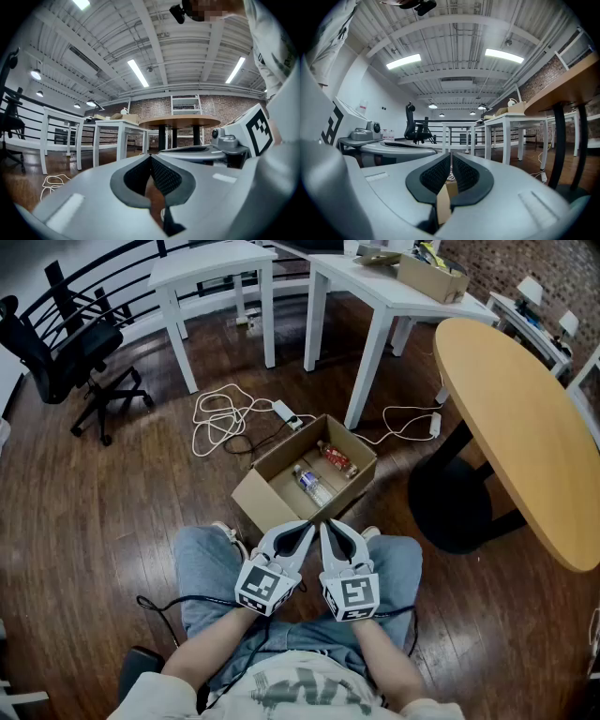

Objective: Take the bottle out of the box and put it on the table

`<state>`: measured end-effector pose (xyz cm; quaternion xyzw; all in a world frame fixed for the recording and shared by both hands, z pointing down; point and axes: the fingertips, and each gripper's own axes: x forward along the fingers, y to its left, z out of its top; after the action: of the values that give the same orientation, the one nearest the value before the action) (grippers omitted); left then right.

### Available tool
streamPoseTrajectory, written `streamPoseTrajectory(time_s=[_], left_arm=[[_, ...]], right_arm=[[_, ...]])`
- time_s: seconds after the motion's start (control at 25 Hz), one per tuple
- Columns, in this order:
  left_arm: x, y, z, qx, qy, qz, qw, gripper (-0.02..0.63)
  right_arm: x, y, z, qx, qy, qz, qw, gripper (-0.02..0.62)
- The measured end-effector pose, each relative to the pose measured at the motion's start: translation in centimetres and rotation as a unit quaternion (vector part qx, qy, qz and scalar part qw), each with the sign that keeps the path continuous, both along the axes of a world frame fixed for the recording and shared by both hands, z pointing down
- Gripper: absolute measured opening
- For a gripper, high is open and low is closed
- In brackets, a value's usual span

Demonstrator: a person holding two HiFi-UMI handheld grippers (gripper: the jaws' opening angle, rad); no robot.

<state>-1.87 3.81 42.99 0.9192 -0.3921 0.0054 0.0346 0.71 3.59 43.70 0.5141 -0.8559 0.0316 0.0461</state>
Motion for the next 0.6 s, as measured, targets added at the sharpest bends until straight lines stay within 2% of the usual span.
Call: streamPoseTrajectory(time_s=[0.24, 0.6], left_arm=[[-0.4, -2.1, -1.0, -0.005, 0.023, -0.011, 0.9997, 0.0], [0.6, -4.2, -1.9, 0.002, 0.016, -0.004, 0.9999, 0.0]], right_arm=[[0.4, -1.5, -1.2, -0.001, -0.001, 0.004, 1.0, 0.017], [0.7, -3.8, -2.1, 0.011, 0.017, -0.005, 1.0, 0.02]])
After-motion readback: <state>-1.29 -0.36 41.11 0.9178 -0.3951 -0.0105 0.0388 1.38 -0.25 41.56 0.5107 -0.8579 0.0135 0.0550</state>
